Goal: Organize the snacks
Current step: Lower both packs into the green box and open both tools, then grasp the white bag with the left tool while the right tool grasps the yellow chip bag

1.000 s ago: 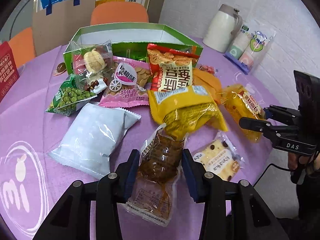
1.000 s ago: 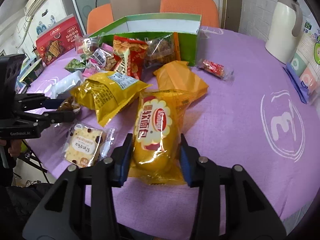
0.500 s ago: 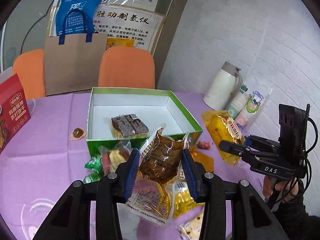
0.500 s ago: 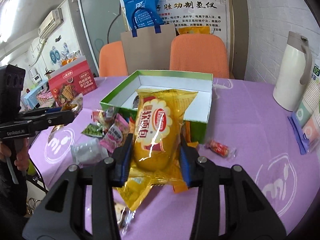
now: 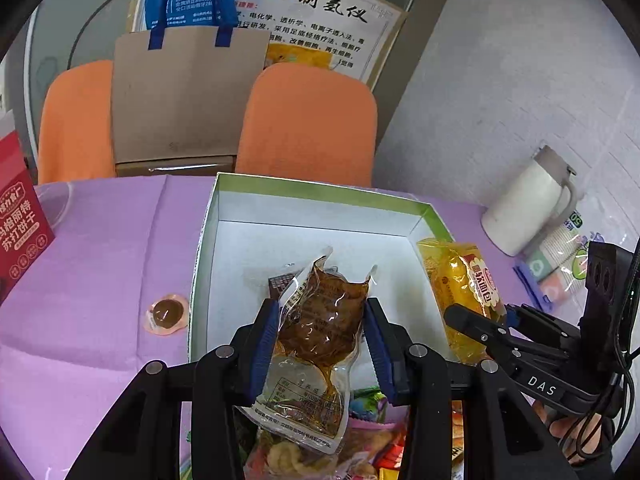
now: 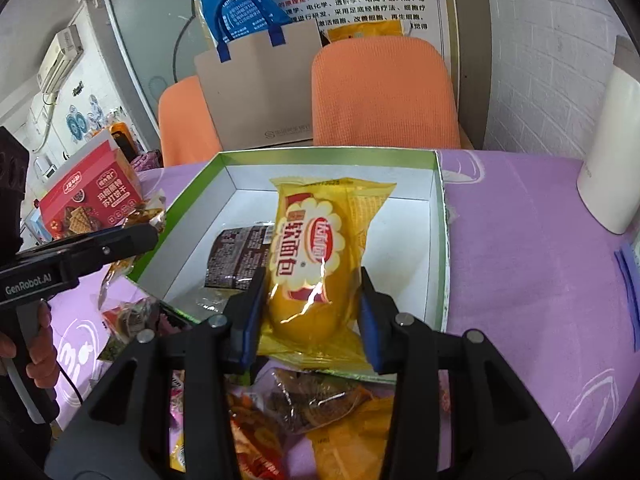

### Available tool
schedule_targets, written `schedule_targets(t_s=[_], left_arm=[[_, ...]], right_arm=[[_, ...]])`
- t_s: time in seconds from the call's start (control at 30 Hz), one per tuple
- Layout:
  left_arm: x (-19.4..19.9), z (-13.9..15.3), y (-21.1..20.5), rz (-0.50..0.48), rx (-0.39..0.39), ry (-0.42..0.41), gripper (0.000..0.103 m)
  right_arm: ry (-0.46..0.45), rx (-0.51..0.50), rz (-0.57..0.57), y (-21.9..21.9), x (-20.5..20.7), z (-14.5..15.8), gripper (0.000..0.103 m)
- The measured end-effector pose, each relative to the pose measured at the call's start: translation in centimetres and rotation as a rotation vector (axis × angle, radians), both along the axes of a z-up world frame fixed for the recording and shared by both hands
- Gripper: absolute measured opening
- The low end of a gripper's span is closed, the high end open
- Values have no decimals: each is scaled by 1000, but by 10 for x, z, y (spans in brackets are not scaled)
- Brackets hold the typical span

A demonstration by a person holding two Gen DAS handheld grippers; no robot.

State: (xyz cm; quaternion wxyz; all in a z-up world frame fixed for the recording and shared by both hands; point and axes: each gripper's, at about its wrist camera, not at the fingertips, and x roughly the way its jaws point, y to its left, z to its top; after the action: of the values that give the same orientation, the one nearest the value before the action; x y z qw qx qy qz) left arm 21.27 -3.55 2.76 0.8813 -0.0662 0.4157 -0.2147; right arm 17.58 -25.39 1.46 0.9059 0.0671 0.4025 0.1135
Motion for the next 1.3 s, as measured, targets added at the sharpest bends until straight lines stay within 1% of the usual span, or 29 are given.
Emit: schedule_targets(t_s=[0.07, 0.13, 0.23, 0.27, 0.3, 0.33, 0.37, 0.4, 0.47, 0.53, 0.6, 0.73, 0.83, 0.9, 0.97, 1.03, 1.07, 1.13, 1.2, 1.3], left_arm=[[5, -4, -2, 8, 16, 6, 44], [8, -7, -4, 15, 16, 8, 45], [8, -10, -4, 42, 11, -1, 59], [8, -9, -4, 49, 10, -5, 74], [5, -7, -4, 52, 8, -11, 87], [2, -6, -2, 60, 8, -25, 89], [1, -3, 1, 71, 12, -44, 91], [-2, 0, 1, 79, 23, -54, 92], [-4, 5, 3, 82, 37, -59, 93], [-10, 11, 6, 78, 32, -65, 93], [-21, 21, 11, 74, 14, -81, 93], [-54, 41, 22, 55, -23, -120, 93], [-83, 50, 29, 44, -10, -145, 93], [-101, 49, 33, 21, -14, -143, 93], [-119, 45, 37, -2, -59, -136, 93], [-134, 38, 39, -14, -93, -125, 93], [-141, 35, 37, -23, -95, -120, 93], [-153, 27, 33, -43, -72, -117, 93], [-163, 18, 27, -68, -47, -117, 93], [-172, 3, 19, -118, -46, -77, 93]], right_arm=[[20, -11, -6, 1, 7, -7, 43], [35, -26, -7, 2, 11, -13, 44], [52, -36, 8, 6, 14, -19, 46], [53, -44, 14, 7, 13, -20, 56], [45, -59, 12, 9, 10, -19, 64], [28, -71, 8, 9, 7, -16, 79], [3, -78, 13, 9, 2, -13, 87], [-19, -80, 24, 8, -3, -10, 89], [-25, -94, 26, 8, -9, -4, 90], [-18, -92, 28, 8, -17, 3, 91], [-35, -72, 40, 5, -30, 15, 93], [-120, -63, 60, 4, -69, 42, 98], [-175, -45, 71, 3, -101, 57, 101], [-207, -29, 81, 2, -123, 61, 101], [-216, -11, 92, 2, -137, 60, 101], [-202, 3, 98, 4, -149, 54, 101], [-188, 7, 101, 5, -153, 50, 101], [-153, 12, 115, 6, -159, 38, 101], [-124, -8, 116, 9, -166, 26, 101], [-83, -18, 114, 9, -176, 7, 101]])
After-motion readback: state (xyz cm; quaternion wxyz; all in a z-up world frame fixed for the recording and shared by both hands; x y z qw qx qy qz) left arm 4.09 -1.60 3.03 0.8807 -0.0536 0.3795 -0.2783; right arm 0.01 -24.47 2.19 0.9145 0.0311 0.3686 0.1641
